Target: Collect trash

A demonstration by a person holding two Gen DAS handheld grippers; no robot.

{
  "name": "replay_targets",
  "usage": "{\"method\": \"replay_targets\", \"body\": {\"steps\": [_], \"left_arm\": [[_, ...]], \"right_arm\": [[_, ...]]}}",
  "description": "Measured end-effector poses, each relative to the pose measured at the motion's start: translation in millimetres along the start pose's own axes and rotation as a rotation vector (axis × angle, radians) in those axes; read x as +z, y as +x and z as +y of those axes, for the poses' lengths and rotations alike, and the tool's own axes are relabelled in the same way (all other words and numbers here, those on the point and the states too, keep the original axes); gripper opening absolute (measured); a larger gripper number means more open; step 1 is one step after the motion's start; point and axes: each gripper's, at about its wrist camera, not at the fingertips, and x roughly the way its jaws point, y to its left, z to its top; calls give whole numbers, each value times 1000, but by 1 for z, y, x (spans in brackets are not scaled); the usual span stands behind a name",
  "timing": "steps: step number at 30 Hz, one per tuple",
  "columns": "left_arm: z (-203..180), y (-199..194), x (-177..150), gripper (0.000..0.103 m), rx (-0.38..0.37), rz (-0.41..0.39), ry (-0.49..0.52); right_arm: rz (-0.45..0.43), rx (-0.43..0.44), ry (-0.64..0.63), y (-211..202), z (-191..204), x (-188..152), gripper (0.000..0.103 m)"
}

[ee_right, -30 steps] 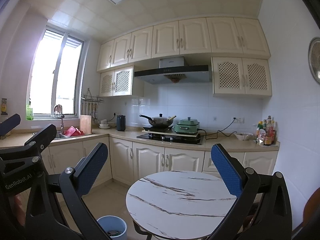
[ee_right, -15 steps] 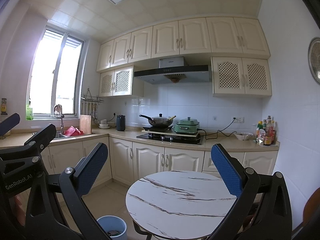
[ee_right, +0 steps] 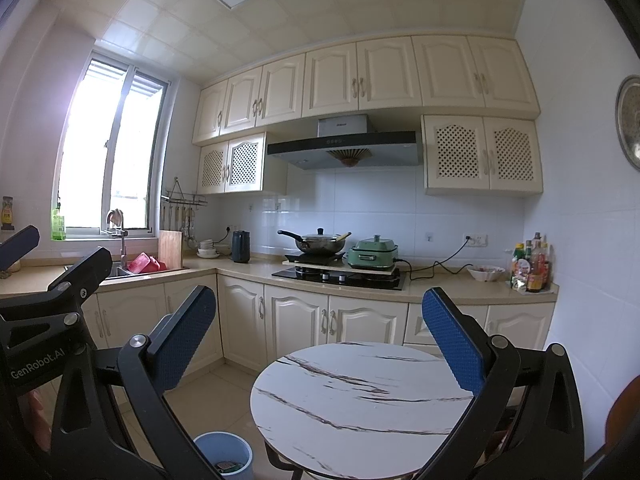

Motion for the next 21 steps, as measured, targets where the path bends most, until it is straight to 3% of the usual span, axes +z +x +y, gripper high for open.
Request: {"method": "replay_targets", "body": {"steps": [21], "left_arm": [[-5, 23, -8, 103, -35, -7, 36]], "right_arm": [[10, -39, 48, -1, -24, -7, 103]]}}
